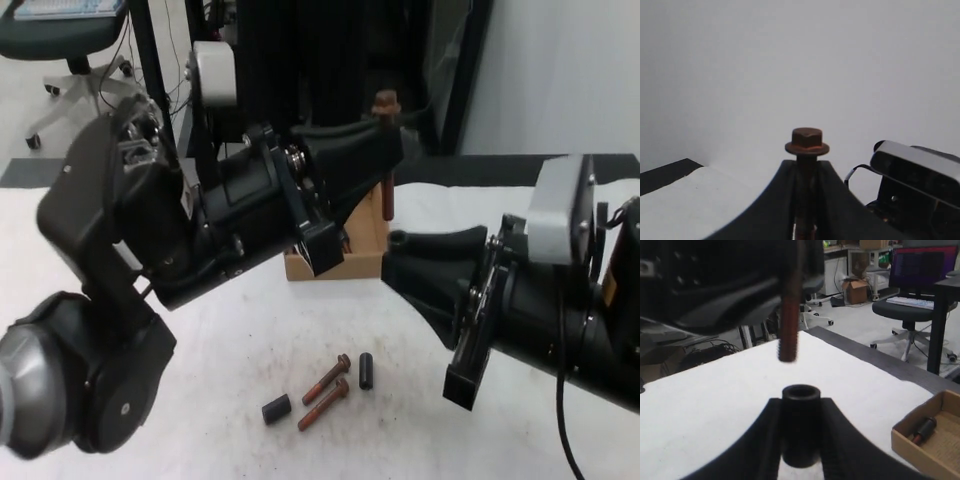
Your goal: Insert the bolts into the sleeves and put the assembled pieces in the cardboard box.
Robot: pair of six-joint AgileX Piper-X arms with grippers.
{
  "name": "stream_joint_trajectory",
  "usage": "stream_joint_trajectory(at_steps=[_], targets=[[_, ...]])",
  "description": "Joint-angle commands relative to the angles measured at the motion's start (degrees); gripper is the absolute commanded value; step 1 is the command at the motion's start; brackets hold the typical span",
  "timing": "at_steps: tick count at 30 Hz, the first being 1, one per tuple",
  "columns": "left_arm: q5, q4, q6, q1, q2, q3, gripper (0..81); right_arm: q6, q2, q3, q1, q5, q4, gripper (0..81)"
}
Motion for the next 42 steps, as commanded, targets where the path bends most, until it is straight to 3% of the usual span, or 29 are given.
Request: stream_joint_trajectory(at_steps=[1, 8, 24, 42], targets=[[0.3, -0.9, 1.1, -0.2, 0.8, -0.9, 0.3, 0.0, -0.1, -0.2, 0.1, -1.1, -3.0, 0.8], [-0.1, -0.9, 1.1, -0.2, 1.9, -1.1, 0.3, 0.0, -0.1, -0.2, 0.1, -4.2, -2.6, 0.8], [5.9, -1.8, 1.0, -0.2, 2.0, -1.9, 0.3, 1.4, -0.1, -0.2, 0.1, -1.0, 0.7, 0.8], [5.7, -1.3, 1.0, -0.2, 2.0, -1.9, 0.3, 3.4, -0.1, -0.2, 0.1, -2.9, -2.7, 0.8]])
